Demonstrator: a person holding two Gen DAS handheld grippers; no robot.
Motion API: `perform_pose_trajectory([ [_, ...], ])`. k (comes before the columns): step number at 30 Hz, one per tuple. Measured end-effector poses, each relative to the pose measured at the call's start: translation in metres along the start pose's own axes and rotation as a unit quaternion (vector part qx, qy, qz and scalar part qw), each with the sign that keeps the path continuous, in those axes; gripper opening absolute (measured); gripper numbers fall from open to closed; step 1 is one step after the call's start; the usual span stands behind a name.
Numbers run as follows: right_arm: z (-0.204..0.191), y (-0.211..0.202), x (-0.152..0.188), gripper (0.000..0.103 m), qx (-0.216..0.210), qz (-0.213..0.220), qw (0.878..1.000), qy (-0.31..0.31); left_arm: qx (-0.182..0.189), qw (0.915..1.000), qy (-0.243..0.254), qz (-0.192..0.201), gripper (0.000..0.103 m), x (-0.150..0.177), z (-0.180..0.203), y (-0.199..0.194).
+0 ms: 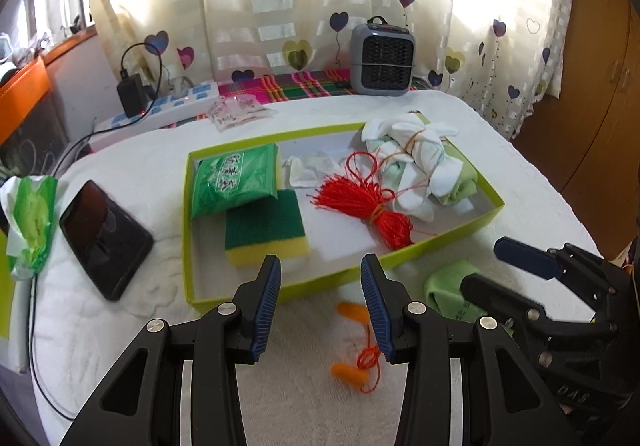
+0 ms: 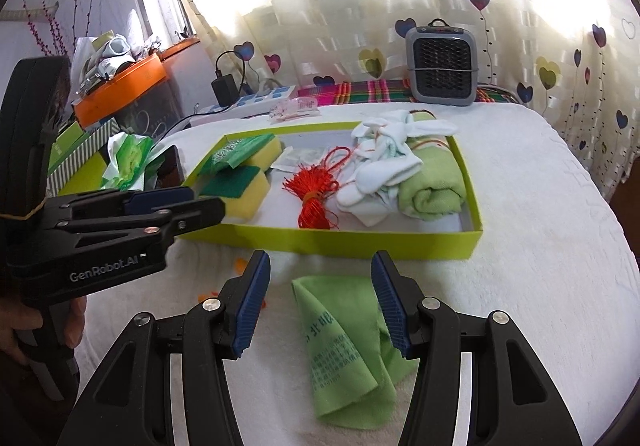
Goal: Organize soft objects
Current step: 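Withdraw both open grippers from the box toward the green cloth and earplugs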
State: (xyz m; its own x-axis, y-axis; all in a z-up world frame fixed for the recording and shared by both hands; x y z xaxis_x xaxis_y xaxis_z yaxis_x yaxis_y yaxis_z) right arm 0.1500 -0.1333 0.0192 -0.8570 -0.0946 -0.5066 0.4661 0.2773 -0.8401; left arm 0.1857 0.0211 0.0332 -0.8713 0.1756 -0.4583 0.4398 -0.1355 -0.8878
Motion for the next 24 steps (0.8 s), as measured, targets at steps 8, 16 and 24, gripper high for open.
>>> perform_pose_trajectory([
  [8,0.009,-0.004,0.012,0.057,-0.006,-0.009,1.0,0.006,0.003,1.0,-0.004,-0.001,0.043,0.015,0.001,-0.002],
  [16,0.014,-0.007,0.03,0.064,0.001,-0.024,1.0,-0.006,0.023,0.9993,-0.029,-0.01,0.045,0.032,-0.012,0.004],
  [24,0.014,0.007,0.036,0.067,0.007,-0.047,0.999,-0.013,0.045,0.9978,-0.045,-0.021,0.046,0.044,-0.021,0.013],
])
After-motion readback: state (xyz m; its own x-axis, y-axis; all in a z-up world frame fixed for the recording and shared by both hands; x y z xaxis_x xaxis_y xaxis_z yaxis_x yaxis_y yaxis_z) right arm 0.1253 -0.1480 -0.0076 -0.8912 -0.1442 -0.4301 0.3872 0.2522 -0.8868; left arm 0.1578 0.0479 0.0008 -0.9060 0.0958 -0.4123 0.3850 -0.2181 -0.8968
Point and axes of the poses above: each gripper's, at about its wrist camera, not at the fingertips, and y roughly the way its jaws point, z to its right, x to its underside, the point moved 4 cm from there along y, roughly the way its jaws point, and after that the axes turned 15 degrees about -z, right-handed, at the moved point
